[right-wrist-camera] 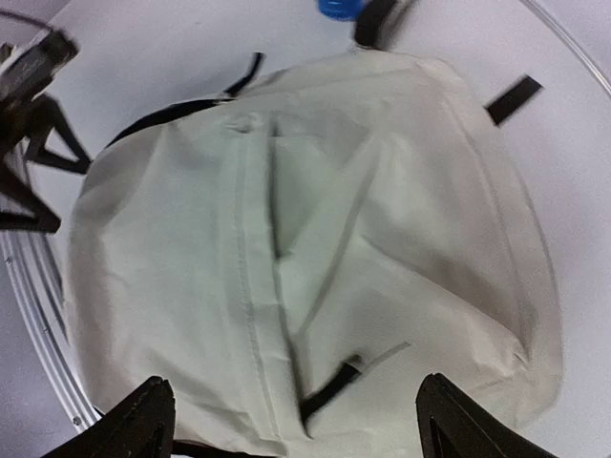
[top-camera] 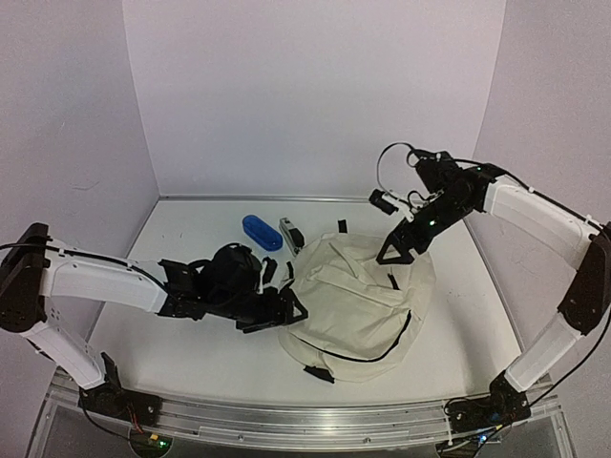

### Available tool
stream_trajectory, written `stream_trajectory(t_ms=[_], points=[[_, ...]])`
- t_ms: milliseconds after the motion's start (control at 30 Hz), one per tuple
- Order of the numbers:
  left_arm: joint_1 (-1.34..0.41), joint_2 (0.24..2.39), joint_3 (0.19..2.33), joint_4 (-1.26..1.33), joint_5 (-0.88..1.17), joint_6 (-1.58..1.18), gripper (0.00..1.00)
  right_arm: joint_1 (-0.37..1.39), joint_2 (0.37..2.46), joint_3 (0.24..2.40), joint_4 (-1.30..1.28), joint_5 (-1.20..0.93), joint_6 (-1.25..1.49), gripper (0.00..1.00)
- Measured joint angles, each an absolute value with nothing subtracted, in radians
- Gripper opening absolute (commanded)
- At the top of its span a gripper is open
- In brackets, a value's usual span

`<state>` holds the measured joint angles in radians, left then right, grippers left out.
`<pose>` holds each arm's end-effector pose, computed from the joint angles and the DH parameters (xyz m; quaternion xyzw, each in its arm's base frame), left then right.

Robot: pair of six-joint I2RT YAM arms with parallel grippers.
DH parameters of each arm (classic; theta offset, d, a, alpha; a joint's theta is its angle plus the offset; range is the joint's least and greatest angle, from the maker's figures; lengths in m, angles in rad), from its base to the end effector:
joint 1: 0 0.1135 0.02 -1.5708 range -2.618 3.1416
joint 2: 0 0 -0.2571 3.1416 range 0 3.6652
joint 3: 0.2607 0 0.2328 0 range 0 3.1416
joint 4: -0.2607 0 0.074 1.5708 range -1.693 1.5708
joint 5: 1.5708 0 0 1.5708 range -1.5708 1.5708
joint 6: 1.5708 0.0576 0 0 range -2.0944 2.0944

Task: Pack the student bag
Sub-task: Adjust the student bag at the center of the board.

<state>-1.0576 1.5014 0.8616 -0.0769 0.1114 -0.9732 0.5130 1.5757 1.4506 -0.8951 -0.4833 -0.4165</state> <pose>0.1503 -0.2797 0.1976 0.0614 0.9070 -0.3781 0.1750 0.2633 0.1791 0.2955 -0.4769 0.8061 0.2428 0.2525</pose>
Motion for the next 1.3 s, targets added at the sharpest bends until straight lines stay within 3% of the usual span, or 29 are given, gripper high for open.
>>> stream_trajectory(t_ms=[133, 233, 333, 500, 633, 867, 1200, 1300], points=[[-1.121, 1.599, 0.861, -0.057, 0.084, -1.026, 0.84, 0.395, 1.644, 1.529, -0.911, -0.436, -0.408, 0.89], [-1.146, 1.661, 0.862, -0.022, 0.070, -1.066, 0.74, 0.332, 1.774, 1.635, -0.903, -0.407, -0.391, 0.89], [-1.156, 1.695, 0.860, 0.013, 0.063, -1.109, 0.57, 0.287, 1.894, 1.699, -0.891, -0.377, -0.382, 0.88], [-1.145, 1.677, 0.803, 0.096, 0.052, -1.173, 0.20, 0.253, 2.028, 1.704, -0.882, -0.350, -0.385, 0.85], [-1.089, 1.598, 0.704, 0.123, 0.043, -1.202, 0.07, 0.254, 2.021, 1.621, -0.895, -0.402, -0.422, 0.81], [-0.922, 1.548, 0.690, 0.053, 0.064, -1.136, 0.06, 0.277, 1.855, 1.370, -1.017, -0.541, -0.507, 0.79], [-0.832, 1.810, 0.969, -0.048, 0.127, -0.969, 0.09, 0.435, 1.623, 1.186, -1.221, -0.579, -0.591, 0.78], [-0.804, 1.815, 0.998, -0.068, 0.126, -0.940, 0.22, 0.464, 1.606, 1.177, -1.221, -0.582, -0.584, 0.75]])
